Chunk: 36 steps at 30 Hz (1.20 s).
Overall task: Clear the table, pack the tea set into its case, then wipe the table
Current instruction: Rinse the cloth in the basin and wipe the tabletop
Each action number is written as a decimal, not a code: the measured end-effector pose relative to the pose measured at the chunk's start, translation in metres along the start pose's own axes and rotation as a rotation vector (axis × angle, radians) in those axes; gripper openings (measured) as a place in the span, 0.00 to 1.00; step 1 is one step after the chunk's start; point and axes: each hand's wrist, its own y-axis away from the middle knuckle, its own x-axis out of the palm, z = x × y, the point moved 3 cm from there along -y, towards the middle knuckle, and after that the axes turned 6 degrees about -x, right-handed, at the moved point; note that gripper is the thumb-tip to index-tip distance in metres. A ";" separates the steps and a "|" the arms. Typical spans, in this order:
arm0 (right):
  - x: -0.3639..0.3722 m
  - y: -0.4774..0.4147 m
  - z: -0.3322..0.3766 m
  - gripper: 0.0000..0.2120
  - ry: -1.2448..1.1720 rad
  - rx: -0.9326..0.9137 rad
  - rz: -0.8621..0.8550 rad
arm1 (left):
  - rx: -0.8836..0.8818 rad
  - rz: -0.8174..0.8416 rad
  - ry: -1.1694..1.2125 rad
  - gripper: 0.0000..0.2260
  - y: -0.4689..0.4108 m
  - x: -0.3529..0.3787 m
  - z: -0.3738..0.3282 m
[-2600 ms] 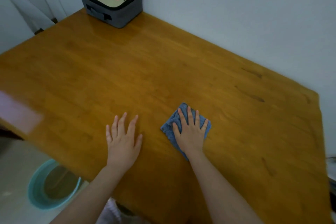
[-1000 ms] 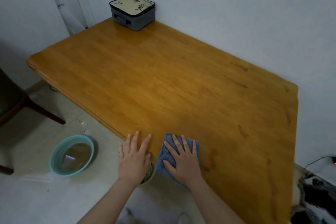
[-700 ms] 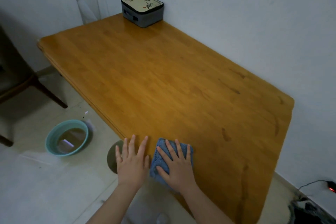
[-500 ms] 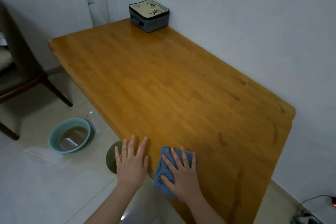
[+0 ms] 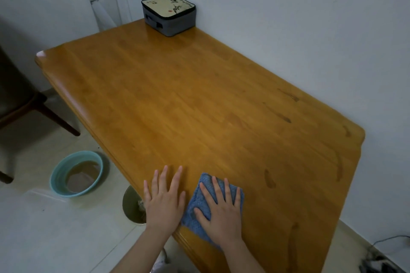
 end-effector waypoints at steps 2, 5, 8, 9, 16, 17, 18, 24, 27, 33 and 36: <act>0.000 -0.011 -0.005 0.32 -0.008 0.022 -0.006 | -0.009 0.009 0.036 0.28 -0.018 -0.002 -0.008; -0.003 -0.032 -0.017 0.31 -0.012 0.066 -0.025 | 0.024 0.004 0.086 0.31 -0.045 -0.008 -0.020; -0.009 -0.059 -0.028 0.31 -0.013 0.134 -0.047 | 0.037 -0.014 0.129 0.31 -0.069 -0.013 -0.027; -0.011 -0.068 -0.032 0.32 -0.012 0.161 -0.054 | 0.037 -0.006 0.134 0.31 -0.076 -0.013 -0.028; -0.018 -0.116 -0.060 0.32 0.008 0.273 -0.095 | 0.118 0.015 0.159 0.31 -0.131 -0.013 -0.043; -0.018 -0.124 -0.065 0.32 0.009 0.283 -0.098 | 0.125 0.015 0.157 0.31 -0.141 -0.012 -0.047; -0.020 -0.130 -0.067 0.32 0.007 0.289 -0.106 | 0.131 0.012 0.152 0.31 -0.149 -0.013 -0.051; -0.031 -0.179 -0.093 0.33 0.016 0.288 -0.126 | 0.200 -0.020 0.060 0.31 -0.190 -0.008 -0.077; -0.040 -0.211 -0.109 0.33 0.017 0.261 -0.122 | 0.241 -0.036 0.003 0.30 -0.208 -0.005 -0.085; -0.057 -0.279 -0.149 0.32 0.048 0.185 -0.070 | 0.258 -0.095 -0.015 0.29 -0.233 -0.006 -0.096; -0.062 -0.304 -0.164 0.32 0.056 0.147 -0.067 | 0.274 -0.108 -0.034 0.29 -0.236 0.000 -0.098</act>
